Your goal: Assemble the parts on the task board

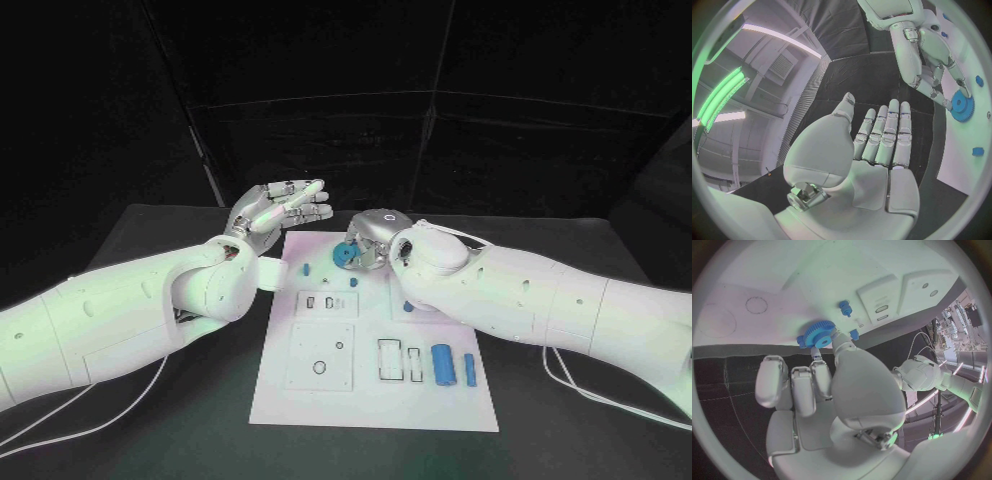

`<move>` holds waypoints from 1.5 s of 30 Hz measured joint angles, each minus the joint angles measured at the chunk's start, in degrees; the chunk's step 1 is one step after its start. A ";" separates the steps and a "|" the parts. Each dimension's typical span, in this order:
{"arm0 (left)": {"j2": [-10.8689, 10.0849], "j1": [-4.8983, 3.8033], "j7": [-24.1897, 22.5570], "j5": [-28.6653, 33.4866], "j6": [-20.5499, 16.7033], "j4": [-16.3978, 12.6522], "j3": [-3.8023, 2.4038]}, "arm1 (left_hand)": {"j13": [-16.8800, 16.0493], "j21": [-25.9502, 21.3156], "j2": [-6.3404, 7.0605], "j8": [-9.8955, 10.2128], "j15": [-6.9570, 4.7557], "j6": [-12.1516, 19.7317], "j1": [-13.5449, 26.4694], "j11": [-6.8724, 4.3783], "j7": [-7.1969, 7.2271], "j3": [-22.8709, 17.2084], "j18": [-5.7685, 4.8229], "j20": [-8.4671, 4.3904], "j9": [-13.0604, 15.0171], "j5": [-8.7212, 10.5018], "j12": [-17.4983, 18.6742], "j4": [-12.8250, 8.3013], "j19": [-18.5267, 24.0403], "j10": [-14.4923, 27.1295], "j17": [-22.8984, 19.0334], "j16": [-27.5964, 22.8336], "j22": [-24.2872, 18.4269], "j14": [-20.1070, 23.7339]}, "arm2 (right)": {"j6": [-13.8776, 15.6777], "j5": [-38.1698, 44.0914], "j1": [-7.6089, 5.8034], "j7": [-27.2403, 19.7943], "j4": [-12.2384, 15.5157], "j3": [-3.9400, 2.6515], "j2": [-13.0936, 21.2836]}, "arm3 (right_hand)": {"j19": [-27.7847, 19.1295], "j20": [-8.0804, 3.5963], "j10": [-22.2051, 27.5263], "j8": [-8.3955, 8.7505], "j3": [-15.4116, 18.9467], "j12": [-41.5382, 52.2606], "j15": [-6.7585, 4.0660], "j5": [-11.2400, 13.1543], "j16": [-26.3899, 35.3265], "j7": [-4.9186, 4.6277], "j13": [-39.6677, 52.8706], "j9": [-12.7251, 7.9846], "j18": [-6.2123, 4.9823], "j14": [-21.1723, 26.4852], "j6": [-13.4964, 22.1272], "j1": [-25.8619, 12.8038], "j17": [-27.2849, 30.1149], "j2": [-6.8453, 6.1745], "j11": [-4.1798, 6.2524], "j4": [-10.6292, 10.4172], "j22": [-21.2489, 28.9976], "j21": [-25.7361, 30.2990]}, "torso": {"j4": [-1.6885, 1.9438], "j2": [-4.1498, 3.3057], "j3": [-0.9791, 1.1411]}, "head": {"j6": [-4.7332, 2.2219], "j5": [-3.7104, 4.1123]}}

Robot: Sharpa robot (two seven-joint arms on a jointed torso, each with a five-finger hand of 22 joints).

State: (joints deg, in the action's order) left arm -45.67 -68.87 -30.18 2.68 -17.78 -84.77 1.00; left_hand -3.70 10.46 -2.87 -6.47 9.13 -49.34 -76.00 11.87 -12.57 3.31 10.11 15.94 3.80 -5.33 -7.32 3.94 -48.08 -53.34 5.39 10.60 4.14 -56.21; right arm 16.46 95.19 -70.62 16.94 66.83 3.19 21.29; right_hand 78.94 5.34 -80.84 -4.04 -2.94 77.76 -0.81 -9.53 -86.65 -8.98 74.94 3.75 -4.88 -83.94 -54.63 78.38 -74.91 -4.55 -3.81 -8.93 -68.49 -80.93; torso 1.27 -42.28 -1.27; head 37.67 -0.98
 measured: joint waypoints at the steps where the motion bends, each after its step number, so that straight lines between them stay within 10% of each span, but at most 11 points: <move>1: 0.00 0.00 0.01 0.00 0.00 0.00 0.00 | 0.00 0.00 0.00 0.00 0.00 0.00 0.00 0.00 0.00 0.01 0.00 0.00 0.00 0.00 0.00 -0.01 0.00 0.00 -0.01 0.00 0.00 0.00 | -0.10 -0.01 0.02 0.00 -0.01 0.01 0.00 | 0.00 0.00 0.08 0.24 0.18 -0.18 0.15 0.09 0.00 -0.18 0.00 0.00 0.00 -0.15 0.35 -0.04 0.00 -0.04 -0.08 -0.17 0.00 0.00 | 0.00 0.00 0.01 | 0.00 0.00; 14: -0.01 -0.01 0.80 0.01 0.08 -0.05 0.00 | 0.06 -0.07 0.00 0.24 0.00 0.00 0.00 0.22 0.00 0.16 0.00 0.00 0.00 0.00 0.24 -0.16 0.00 0.45 -0.12 -0.23 -0.05 0.00 | -1.55 -0.70 0.06 0.12 -0.13 -0.02 0.06 | 0.01 0.81 0.08 0.28 4.73 0.28 0.83 2.72 0.00 -0.54 0.00 0.15 0.01 0.01 1.99 -8.16 0.00 0.66 -0.50 -7.62 -0.37 0.00 | 0.03 0.02 -0.01 | 0.14 -0.04; 25: -0.05 -0.02 1.73 0.01 0.36 -0.07 0.00 | 0.05 -0.25 -0.21 0.24 0.00 0.00 0.21 0.21 0.00 0.32 0.00 0.00 -0.05 0.00 0.45 -0.32 0.00 0.63 -0.18 -0.45 -0.11 0.00 | -3.00 -2.05 0.07 0.45 -0.40 0.01 0.58 | 0.01 0.81 -0.12 0.27 8.33 0.56 0.82 1.49 -0.21 -0.40 0.00 0.26 0.01 0.01 1.84 -12.52 0.00 4.75 -0.71 -7.78 -0.78 -0.23 | 0.02 0.03 0.00 | 0.18 -0.09; 45: -0.37 -0.04 2.33 0.01 0.58 -0.14 0.00 | 0.04 -0.25 -0.57 0.23 0.20 0.42 -0.16 0.21 -0.01 0.31 0.00 0.00 -0.04 0.00 0.45 -0.64 0.00 0.63 -0.17 -0.45 -0.12 0.21 | -1.94 -4.74 0.08 0.39 2.42 0.02 5.23 | 0.22 1.02 -0.33 0.27 10.01 0.95 0.82 -0.93 -0.43 -0.53 0.00 0.17 0.00 0.01 1.54 -11.10 -0.02 5.14 -0.91 -7.03 -1.30 -0.45 | -0.02 0.04 0.03 | 0.16 0.02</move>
State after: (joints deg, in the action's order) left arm -46.04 -68.91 -27.85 2.69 -17.20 -84.91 1.00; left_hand -3.65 10.21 -3.44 -6.23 9.33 -48.92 -76.16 12.08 -12.57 3.62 10.11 15.93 3.76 -5.34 -6.87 3.30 -48.08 -52.71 5.22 10.15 4.02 -56.01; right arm 14.52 90.45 -70.54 17.33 69.25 3.21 26.52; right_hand 79.16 6.35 -81.17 -3.77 7.07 78.71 0.00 -10.46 -87.08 -9.50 74.94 3.92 -4.88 -83.93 -53.09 67.28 -74.93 0.59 -4.72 -15.96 -69.79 -81.38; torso 1.25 -42.24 -1.24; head 37.83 -0.96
